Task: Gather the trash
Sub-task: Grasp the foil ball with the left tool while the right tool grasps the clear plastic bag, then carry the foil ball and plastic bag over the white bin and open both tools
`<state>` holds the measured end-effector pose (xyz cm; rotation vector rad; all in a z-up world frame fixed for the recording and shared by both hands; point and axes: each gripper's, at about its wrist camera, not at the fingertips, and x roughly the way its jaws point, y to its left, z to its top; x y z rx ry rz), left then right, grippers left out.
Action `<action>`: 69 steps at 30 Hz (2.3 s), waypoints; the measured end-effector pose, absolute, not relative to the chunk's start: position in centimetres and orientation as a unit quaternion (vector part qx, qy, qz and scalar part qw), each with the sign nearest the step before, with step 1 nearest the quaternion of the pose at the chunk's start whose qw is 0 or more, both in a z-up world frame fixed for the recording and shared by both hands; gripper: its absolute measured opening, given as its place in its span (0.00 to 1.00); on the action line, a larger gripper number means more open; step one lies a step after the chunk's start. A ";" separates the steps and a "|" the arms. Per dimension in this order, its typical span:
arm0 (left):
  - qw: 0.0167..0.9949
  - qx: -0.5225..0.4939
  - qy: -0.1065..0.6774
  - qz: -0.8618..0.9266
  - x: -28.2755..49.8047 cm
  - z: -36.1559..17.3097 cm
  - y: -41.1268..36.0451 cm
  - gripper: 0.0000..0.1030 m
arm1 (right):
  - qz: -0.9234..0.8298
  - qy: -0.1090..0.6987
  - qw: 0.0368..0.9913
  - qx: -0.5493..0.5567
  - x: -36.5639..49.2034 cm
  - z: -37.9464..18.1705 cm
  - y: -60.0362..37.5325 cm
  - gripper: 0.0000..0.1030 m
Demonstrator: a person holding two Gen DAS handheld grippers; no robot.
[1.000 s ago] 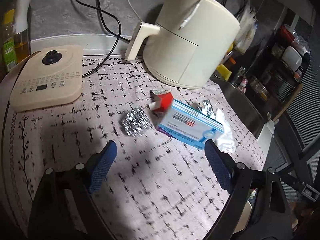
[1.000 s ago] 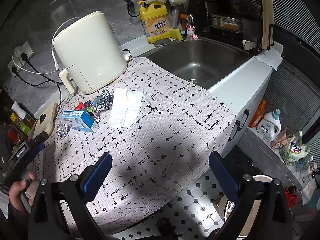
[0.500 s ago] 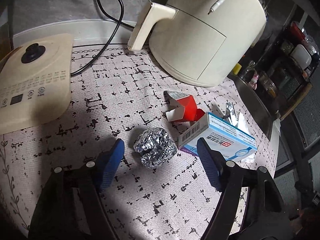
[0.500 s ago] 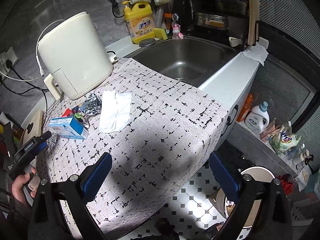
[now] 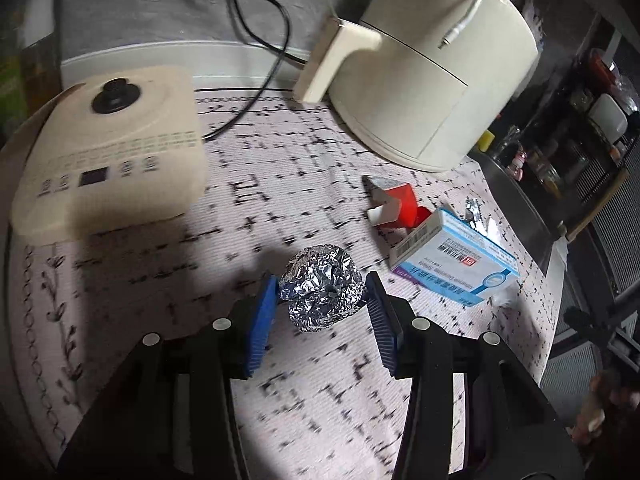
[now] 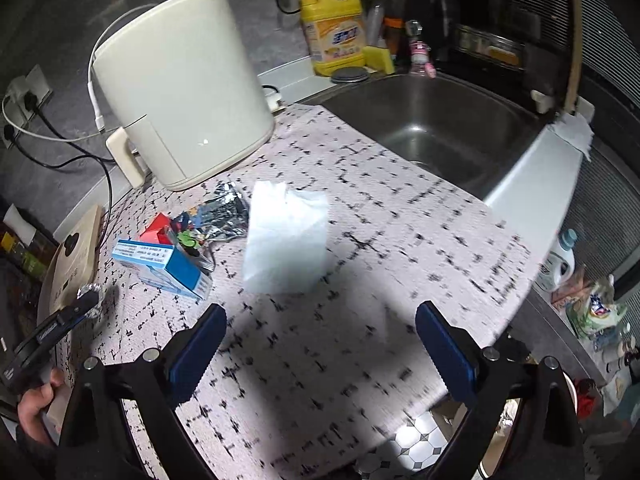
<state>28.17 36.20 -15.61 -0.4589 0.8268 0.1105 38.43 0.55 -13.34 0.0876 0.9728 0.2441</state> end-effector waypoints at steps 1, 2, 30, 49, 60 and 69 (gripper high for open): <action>0.888 -0.222 0.398 0.058 27.7 -15.6 36.5 0.44 | 0.121 0.467 0.875 0.039 38.8 -13.6 1.0 0.89; 0.888 -0.222 0.398 0.062 27.3 -15.5 36.7 0.44 | 0.124 0.468 0.874 0.035 39.3 -14.0 1.5 0.88; 0.899 -0.203 0.386 0.048 26.0 -13.6 30.8 0.44 | 0.167 0.491 0.855 0.006 39.5 -15.1 -1.9 0.05; 0.891 -0.146 0.422 -0.078 27.1 -13.7 9.2 0.44 | 0.075 0.502 0.856 0.093 30.4 -15.3 -24.0 0.05; 0.880 -0.119 0.443 -0.126 26.3 -14.9 -1.3 0.44 | 0.046 0.528 0.839 0.123 25.6 -17.8 -32.9 0.08; 0.866 -0.127 0.466 -0.129 23.9 -17.7 -5.9 0.44 | 0.064 0.577 0.806 0.110 23.6 -21.6 -35.9 0.09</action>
